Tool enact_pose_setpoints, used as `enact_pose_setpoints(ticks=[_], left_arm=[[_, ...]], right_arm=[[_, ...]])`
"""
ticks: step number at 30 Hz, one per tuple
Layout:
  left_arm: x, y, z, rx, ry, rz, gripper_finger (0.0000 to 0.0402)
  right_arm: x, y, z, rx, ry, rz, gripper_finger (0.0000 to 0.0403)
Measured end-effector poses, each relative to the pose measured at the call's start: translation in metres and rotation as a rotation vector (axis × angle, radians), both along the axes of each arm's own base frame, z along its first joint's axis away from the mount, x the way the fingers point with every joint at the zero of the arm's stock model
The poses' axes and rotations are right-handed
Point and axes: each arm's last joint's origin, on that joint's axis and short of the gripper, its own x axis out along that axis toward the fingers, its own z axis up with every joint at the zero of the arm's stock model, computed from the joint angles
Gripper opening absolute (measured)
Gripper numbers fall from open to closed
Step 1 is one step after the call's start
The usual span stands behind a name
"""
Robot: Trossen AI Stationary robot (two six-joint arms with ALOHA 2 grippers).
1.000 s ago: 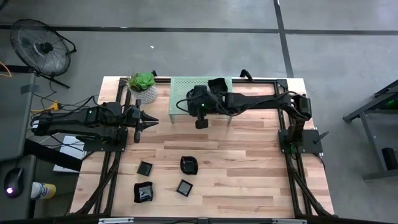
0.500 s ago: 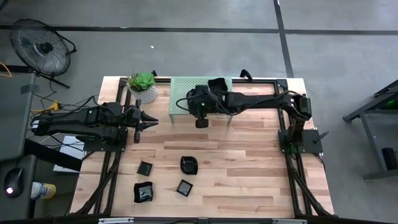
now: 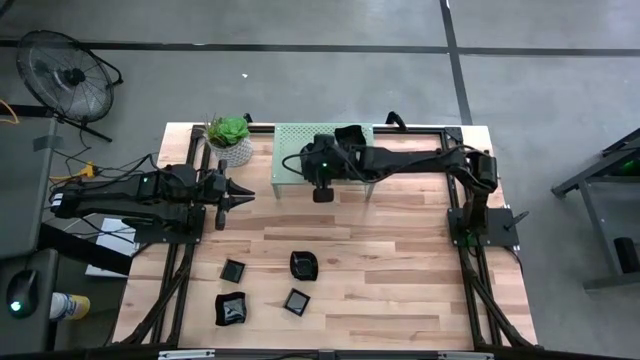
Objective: Pick & Place Mini shaped plates
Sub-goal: Stack the leaf shaped plate on top of the leaf shaped plate on the shelf
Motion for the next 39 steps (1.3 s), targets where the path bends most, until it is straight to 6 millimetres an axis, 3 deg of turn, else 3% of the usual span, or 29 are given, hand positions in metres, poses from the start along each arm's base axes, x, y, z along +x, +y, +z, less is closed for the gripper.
enact_pose_setpoints(ticks=[19,35,39], left_arm=[[-0.0001,0.0,-0.0001,0.0,0.001,0.0,0.0053],[-0.0001,0.0,-0.0001,0.0,0.001,0.0,0.0053],[-0.0001,0.0,-0.0001,0.0,0.001,0.0,0.0053]], right_arm=[[0.0008,0.0006,0.0006,-0.002,-0.004,0.032,0.0005],[0.0012,-0.0002,0.0019,-0.037,-0.002,0.031,0.0001],[0.0025,0.0,0.0103,-0.046,-0.008,0.04,0.0]])
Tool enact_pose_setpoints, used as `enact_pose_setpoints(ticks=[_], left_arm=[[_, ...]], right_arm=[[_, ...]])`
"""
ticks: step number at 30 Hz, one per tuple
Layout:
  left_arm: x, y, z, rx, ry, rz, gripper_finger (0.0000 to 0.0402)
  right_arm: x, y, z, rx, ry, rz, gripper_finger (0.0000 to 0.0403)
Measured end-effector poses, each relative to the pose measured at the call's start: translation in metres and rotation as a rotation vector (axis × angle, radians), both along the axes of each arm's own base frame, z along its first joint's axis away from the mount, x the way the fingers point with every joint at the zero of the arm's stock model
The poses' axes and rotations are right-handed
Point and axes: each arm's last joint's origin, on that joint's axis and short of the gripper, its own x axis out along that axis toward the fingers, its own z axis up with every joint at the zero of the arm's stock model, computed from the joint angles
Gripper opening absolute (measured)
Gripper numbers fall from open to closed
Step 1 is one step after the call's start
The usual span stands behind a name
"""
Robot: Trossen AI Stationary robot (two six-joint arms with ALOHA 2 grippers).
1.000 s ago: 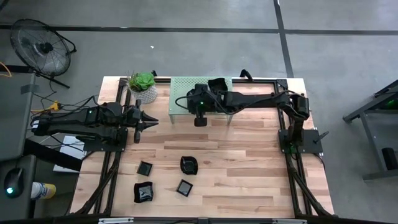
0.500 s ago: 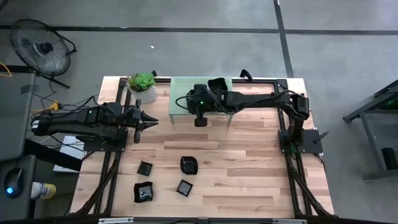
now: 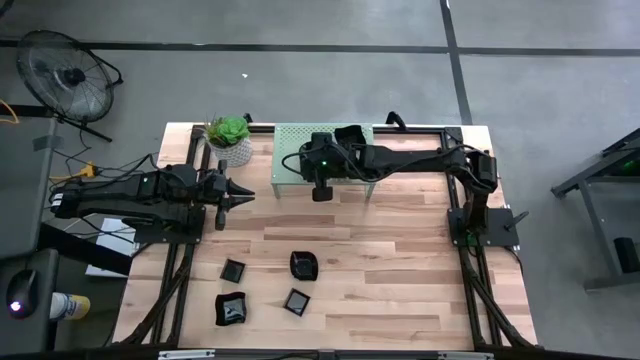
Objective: Pick & Place Mini shaped plates
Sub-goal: Stack the leaf shaped plate on top of the leaf shaped plate on the shelf
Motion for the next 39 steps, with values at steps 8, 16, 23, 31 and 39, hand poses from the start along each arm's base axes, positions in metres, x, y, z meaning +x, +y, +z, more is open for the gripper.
enact_pose_setpoints(ticks=[8,16,23,31,39], left_arm=[[0.0,0.0,-0.001,-0.021,0.004,0.006,0.0053],[0.0,-0.001,0.0,-0.03,0.003,-0.01,0.0053],[0.0,-0.001,0.0,-0.078,-0.002,-0.012,0.0053],[0.0,-0.001,0.0,-0.085,-0.004,-0.012,0.0053],[0.0,-0.002,0.0,-0.095,-0.002,-0.047,0.0053]], right_arm=[[-0.001,0.004,0.022,-0.004,0.057,0.158,0.0],[-0.004,0.009,0.031,0.024,0.108,0.343,0.0],[-0.007,0.006,0.029,-0.035,0.159,0.431,0.0],[-0.011,-0.008,0.029,-0.054,0.171,0.499,0.0],[-0.017,-0.019,0.026,-0.057,0.219,0.509,0.0]])
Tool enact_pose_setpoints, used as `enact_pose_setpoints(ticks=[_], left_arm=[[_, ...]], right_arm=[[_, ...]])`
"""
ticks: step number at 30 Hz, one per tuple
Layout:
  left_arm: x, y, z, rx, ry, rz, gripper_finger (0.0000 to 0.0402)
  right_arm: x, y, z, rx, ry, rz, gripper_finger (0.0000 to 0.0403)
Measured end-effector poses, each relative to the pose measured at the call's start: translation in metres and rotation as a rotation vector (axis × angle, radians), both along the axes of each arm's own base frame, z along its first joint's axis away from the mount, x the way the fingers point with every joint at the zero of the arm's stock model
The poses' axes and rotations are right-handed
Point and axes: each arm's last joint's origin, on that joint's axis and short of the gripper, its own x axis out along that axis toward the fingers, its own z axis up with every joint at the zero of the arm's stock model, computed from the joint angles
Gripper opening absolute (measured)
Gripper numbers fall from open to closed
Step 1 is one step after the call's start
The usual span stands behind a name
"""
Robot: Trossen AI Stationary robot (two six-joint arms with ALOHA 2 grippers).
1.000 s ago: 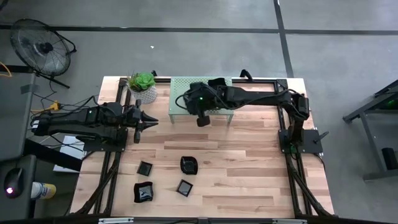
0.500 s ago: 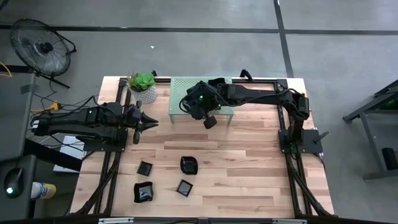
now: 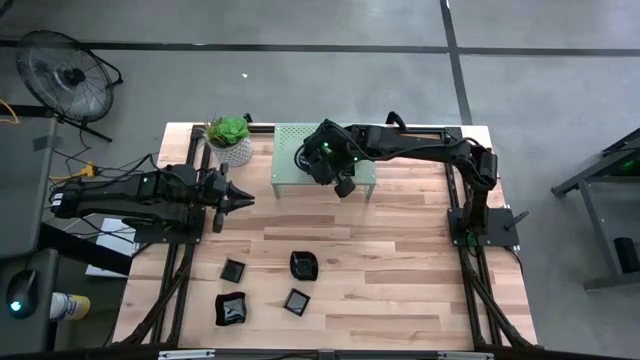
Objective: Pick & Place Mini shaped plates
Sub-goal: Stack the leaf shaped plate on top of the leaf shaped plate on the shelf
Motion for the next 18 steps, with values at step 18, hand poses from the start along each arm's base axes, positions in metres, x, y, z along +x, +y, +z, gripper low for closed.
enact_pose_setpoints(ticks=[18], left_arm=[[0.0,-0.0001,0.0002,-0.021,-0.002,0.004,0.0053]], right_arm=[[-0.003,-0.0012,-0.0022,0.033,0.025,0.029,0.0]])
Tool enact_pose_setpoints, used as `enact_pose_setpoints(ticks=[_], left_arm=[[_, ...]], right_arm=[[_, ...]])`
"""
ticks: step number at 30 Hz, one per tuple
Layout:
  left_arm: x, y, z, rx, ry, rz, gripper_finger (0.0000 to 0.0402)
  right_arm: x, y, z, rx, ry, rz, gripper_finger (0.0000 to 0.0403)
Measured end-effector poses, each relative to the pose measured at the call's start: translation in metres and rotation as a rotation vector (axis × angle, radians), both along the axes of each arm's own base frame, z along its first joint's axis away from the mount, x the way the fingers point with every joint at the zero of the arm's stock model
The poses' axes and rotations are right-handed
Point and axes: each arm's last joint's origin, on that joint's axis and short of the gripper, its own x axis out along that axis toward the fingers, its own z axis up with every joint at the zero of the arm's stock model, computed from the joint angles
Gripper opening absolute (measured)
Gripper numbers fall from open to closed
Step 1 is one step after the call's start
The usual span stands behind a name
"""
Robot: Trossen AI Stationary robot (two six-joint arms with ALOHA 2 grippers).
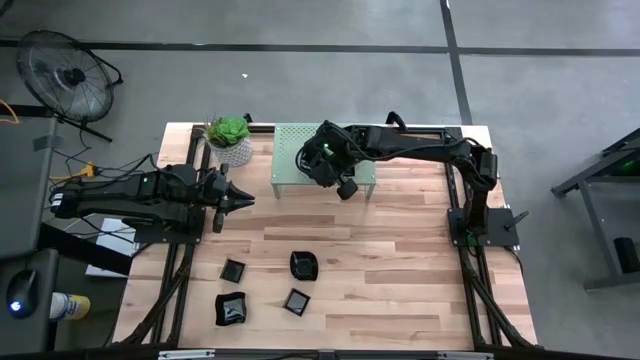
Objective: Pick & Place Mini shaped plates
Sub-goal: Stack the leaf shaped plate on top of the leaf shaped plate on the shelf
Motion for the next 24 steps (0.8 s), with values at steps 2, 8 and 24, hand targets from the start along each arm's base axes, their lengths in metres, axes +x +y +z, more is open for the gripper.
enact_pose_setpoints(ticks=[2,8,24], left_arm=[[0.0,0.0,0.0,0.0,0.0,0.0,0.0053],[0.0,0.0,0.0,0.001,0.0,0.0,0.0053],[0.0,0.0,0.0,0.004,-0.004,0.001,0.0053]], right_arm=[[0.0,-0.001,0.0,0.0,-0.001,-0.003,0.0],[-0.003,-0.009,0.0,0.003,0.006,-0.022,0.0],[-0.006,-0.011,-0.007,-0.027,0.049,0.017,0.0]])
